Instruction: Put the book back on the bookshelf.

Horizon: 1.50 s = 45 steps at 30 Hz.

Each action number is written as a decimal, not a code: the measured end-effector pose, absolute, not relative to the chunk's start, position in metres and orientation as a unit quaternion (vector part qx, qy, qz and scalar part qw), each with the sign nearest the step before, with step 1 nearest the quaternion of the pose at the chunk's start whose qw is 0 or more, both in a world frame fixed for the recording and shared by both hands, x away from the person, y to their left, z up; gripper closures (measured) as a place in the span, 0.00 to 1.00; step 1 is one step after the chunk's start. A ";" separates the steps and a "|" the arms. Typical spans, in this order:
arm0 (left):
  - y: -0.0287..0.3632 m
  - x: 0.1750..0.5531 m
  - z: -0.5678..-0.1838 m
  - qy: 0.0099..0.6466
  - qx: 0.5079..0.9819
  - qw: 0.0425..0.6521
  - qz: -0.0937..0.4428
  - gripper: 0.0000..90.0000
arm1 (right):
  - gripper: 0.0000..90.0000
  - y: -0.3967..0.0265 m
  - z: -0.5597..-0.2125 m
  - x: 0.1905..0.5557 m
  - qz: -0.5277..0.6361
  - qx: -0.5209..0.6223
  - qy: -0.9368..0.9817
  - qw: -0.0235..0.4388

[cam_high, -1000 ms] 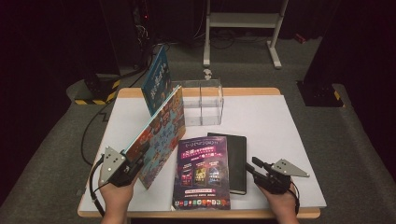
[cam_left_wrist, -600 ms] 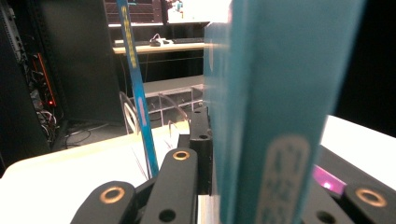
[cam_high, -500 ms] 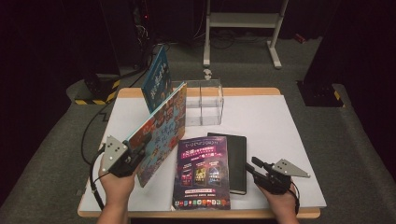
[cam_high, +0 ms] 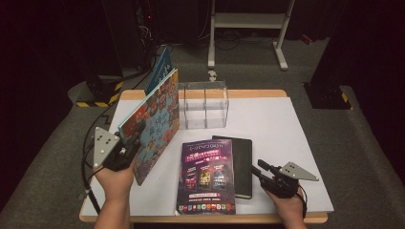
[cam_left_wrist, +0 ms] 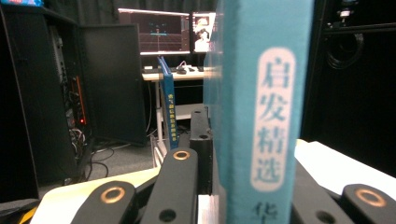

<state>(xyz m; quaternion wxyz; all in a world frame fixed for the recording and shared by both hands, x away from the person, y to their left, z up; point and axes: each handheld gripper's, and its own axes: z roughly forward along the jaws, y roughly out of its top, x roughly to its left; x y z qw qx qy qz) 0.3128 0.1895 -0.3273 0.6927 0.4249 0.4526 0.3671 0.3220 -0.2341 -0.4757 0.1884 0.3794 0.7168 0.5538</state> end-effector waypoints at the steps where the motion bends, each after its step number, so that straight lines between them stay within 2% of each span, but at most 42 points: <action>1: 0.187 0.317 -0.328 0.456 0.423 0.691 0.369 0.90 | 0.64 -0.234 -0.476 0.322 0.554 0.380 0.716 0.188; 27: 0.141 0.419 -0.346 0.479 0.396 0.659 0.424 0.90 | 0.65 -0.237 -0.475 0.320 0.561 0.374 0.716 0.180; 37: 0.135 0.436 -0.356 0.479 0.385 0.659 0.434 0.90 | 0.65 -0.235 -0.475 0.319 0.561 0.371 0.719 0.175; 45: 0.139 0.433 -0.366 0.484 0.379 0.661 0.432 0.90 | 0.65 -0.234 -0.475 0.317 0.561 0.369 0.720 0.173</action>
